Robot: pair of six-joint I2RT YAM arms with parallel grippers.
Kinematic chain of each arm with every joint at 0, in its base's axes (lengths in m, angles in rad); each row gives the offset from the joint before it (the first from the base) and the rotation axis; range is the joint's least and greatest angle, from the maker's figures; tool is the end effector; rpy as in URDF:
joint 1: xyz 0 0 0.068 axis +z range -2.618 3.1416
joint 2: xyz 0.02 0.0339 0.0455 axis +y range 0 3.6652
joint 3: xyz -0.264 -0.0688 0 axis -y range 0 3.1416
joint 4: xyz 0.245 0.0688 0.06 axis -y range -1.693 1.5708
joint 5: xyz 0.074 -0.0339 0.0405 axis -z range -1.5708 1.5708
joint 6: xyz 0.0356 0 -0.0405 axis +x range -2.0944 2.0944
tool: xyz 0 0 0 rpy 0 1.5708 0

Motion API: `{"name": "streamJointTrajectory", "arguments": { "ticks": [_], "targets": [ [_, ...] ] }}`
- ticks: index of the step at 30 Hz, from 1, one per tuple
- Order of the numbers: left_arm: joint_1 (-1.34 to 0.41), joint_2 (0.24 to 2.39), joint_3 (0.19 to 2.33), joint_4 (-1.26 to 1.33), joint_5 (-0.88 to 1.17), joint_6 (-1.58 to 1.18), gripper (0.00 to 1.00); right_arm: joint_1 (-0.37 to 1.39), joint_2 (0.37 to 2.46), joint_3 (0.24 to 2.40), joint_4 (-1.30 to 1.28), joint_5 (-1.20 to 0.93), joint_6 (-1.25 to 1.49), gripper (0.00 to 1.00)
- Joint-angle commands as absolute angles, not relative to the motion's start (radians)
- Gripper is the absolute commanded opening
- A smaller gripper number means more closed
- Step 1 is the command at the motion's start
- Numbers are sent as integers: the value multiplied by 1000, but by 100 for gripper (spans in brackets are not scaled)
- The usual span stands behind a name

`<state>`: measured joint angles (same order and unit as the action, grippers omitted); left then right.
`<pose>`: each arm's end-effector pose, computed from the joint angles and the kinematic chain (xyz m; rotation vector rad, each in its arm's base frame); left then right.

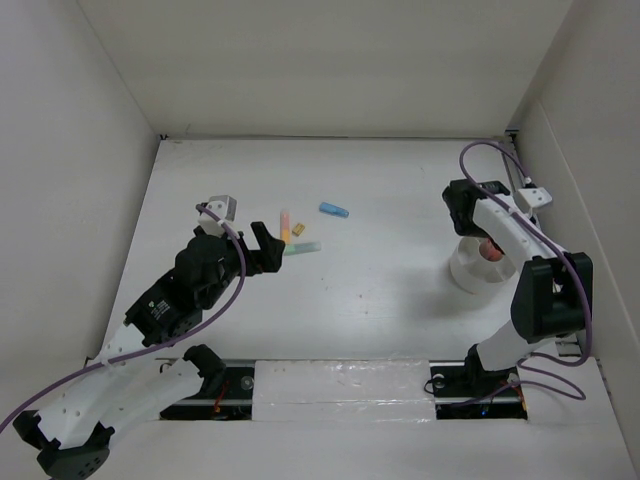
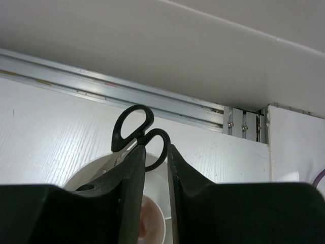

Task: Sort the stationery into containers

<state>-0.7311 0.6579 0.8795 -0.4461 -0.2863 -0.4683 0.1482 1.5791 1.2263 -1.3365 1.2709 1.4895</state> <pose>0.1127 -0.0876 0.3632 0.0310 1.8263 -0.6008 0.2650 0.0052 0.2652 1.1934 1.6473 -1.1118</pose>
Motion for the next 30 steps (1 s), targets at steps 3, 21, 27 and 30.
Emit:
{"name": "streamJointTrajectory", "arguments": {
  "ticks": [3, 21, 27, 30],
  "targets": [
    [-727, 649, 893, -436, -320, -472, 100, 216, 1497, 1291, -1381, 1281, 1444, 38],
    [-727, 814, 913, -475, -409, -526, 100, 606, 1171, 1454, -611, 680, 301, 99],
    [-709, 1030, 1052, -628, -491, -778, 100, 742, 1069, 1379, -597, 630, 337, 99],
    [-709, 1141, 1144, -692, -491, -927, 100, 822, 1055, 1368, -606, 657, 382, 99]
  ]
}}
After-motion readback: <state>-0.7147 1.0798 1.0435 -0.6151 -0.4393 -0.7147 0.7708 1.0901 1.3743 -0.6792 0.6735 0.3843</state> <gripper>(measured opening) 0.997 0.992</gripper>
